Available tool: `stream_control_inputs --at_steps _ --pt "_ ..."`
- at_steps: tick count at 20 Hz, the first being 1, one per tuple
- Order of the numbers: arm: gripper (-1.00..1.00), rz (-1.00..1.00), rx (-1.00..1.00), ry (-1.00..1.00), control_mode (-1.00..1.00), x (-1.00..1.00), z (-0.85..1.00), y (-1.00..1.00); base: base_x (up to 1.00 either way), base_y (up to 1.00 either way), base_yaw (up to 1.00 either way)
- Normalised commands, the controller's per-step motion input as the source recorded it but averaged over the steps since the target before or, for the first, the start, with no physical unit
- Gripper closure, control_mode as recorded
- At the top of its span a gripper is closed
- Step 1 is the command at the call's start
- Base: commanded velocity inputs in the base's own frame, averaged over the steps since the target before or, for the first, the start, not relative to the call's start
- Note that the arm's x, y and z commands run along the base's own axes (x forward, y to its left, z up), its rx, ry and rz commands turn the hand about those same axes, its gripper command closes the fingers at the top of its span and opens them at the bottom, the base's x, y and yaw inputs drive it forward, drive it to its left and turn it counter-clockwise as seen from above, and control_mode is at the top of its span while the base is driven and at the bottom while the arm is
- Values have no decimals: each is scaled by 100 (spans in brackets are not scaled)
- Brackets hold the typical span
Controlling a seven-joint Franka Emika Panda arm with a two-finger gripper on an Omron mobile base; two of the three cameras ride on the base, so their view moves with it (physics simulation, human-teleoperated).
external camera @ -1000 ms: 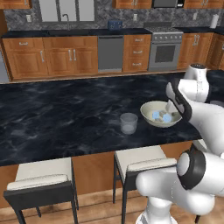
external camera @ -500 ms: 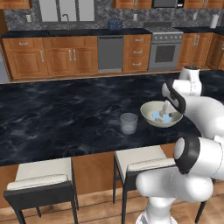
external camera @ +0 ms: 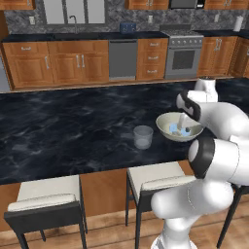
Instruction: There are four ice cubes in the ice bowl. Place two ice cubes in each glass of water.
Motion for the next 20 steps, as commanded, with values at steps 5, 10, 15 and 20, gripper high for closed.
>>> stream_control_inputs --at_steps 5,10,15,20 --pt "-100 0 0 3 -100 19 -21 -10 0 0 0" --pt "-100 0 0 1 -100 23 -20 -10 0 0 0" --pt "-100 0 0 0 -100 28 -19 -11 0 0 0" --pt "-100 0 0 0 -100 29 -13 -13 0 0 0"
